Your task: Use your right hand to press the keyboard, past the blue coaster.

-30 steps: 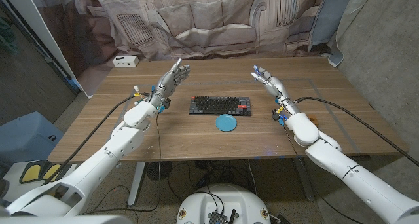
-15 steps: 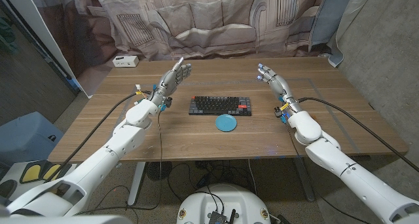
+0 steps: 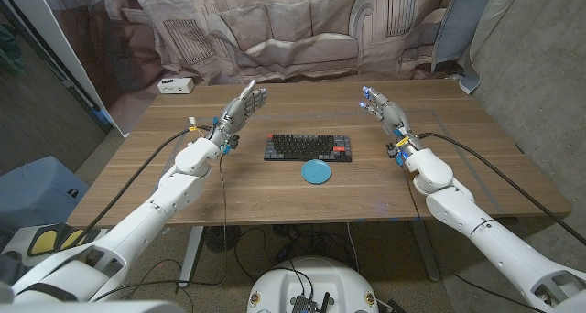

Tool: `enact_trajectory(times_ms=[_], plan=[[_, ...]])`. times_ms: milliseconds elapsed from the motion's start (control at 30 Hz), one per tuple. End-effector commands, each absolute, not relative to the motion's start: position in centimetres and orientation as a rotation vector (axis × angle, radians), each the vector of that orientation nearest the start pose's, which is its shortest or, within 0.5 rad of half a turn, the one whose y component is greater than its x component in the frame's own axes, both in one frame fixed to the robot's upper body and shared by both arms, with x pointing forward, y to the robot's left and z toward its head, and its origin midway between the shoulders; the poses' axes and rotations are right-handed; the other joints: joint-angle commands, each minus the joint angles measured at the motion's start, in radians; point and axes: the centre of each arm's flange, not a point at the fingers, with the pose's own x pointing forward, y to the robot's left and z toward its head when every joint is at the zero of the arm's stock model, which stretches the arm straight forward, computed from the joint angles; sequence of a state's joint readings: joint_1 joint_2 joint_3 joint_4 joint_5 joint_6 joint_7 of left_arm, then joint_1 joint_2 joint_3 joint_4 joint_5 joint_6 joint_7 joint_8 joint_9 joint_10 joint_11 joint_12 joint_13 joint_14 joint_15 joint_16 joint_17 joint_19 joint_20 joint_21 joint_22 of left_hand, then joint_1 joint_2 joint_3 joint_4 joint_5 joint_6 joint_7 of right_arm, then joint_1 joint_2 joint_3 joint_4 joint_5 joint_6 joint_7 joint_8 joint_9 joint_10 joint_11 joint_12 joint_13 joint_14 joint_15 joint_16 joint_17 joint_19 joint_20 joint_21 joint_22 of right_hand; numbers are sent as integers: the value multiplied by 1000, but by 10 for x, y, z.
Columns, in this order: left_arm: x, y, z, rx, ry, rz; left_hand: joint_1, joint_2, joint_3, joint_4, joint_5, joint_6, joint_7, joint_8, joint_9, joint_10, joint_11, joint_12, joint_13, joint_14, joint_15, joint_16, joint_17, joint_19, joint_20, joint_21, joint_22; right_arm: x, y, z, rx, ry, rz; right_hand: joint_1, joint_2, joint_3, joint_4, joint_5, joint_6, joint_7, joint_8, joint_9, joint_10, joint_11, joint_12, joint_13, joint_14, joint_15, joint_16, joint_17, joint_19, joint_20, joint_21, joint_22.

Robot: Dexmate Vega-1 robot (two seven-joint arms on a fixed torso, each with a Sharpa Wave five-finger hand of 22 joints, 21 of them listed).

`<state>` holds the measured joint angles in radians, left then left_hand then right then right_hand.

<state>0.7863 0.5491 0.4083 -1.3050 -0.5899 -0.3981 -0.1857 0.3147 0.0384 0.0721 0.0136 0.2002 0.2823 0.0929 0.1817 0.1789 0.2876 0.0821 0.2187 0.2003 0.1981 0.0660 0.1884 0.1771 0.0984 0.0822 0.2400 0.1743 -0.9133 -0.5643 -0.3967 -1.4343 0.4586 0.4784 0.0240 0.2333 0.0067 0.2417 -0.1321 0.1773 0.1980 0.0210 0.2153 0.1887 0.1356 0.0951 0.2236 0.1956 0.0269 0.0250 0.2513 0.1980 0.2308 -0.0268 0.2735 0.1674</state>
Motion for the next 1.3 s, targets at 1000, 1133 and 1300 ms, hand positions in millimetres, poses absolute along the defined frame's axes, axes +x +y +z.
enact_trajectory(times_ms=[1000,1133,1300], plan=[[648,258,-13,69,-703,-385,4,9,5,-10,-3,5,5,8,3,5,-3,-2,2,2,1,0,3,14,-13,-9,4,636,-313,-35,4,-677,331,-29,-23,-24,6,12,-57,49,-26,2,-39,42,-20,2,-21,37,-32,5,7,10,-41,1],[648,258,-14,71,-702,-387,4,9,5,-10,-3,6,5,8,3,5,-2,-2,2,2,3,0,3,14,-13,-10,4,636,-313,-37,7,-671,329,-28,-22,-24,5,12,-57,47,-26,2,-37,44,-19,2,-18,40,-32,5,7,15,-43,1],[648,259,-16,69,-698,-385,4,10,5,-11,-3,7,7,9,3,4,-1,-2,2,2,2,0,3,15,-12,-11,4,635,-311,-39,3,-671,324,-27,-20,-24,6,13,-56,44,-25,2,-33,47,-17,2,-16,47,-32,5,6,21,-46,1]])
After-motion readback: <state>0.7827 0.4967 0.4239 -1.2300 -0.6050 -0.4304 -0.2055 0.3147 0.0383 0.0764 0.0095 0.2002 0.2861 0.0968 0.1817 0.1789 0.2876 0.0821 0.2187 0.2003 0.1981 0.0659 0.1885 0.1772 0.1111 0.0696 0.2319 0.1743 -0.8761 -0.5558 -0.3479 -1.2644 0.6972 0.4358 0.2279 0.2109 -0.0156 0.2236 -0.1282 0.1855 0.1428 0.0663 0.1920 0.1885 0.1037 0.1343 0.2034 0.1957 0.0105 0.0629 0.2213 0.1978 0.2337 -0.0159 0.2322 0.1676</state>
